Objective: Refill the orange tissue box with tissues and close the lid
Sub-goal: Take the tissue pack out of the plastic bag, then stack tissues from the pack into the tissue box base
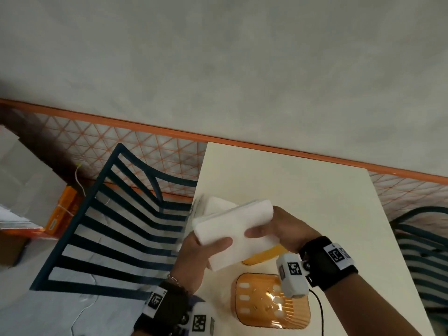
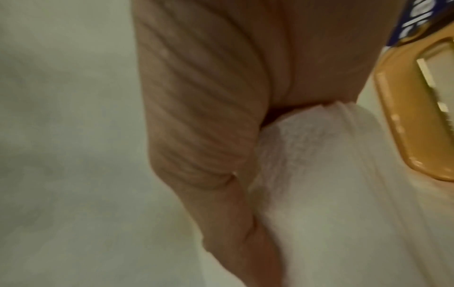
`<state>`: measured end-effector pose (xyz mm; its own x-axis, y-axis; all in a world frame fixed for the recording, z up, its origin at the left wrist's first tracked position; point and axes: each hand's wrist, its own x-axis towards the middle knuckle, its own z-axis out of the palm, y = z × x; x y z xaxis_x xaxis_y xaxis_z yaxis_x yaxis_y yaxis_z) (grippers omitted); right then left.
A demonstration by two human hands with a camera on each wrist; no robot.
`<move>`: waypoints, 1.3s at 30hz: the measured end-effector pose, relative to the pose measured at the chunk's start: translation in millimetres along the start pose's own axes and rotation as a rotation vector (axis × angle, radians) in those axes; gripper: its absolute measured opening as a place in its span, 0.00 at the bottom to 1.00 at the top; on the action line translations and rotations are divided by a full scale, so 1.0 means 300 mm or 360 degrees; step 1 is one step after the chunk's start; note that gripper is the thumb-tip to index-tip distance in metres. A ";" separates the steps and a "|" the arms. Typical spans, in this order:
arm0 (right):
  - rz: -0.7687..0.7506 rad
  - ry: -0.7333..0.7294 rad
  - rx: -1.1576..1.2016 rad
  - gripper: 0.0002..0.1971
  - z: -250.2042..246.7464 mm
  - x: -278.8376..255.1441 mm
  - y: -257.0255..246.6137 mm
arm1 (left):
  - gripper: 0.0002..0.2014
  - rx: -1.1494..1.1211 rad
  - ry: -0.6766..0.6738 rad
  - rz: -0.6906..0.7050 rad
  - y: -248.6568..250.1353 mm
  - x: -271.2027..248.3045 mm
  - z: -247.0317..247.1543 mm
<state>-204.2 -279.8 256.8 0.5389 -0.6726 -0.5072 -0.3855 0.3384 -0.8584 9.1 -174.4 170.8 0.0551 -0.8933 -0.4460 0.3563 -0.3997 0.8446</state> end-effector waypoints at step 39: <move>0.0319 -0.0039 0.0275 0.20 -0.139 -0.487 0.321 | 0.80 0.1973 -0.0242 0.0424 -0.124 -0.363 0.529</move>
<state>-351.5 -176.3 251.4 0.4837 -0.5653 -0.6682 -0.3540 0.5719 -0.7400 -158.1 -94.8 235.0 -0.1460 -0.9566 -0.2521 -0.7591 -0.0551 0.6487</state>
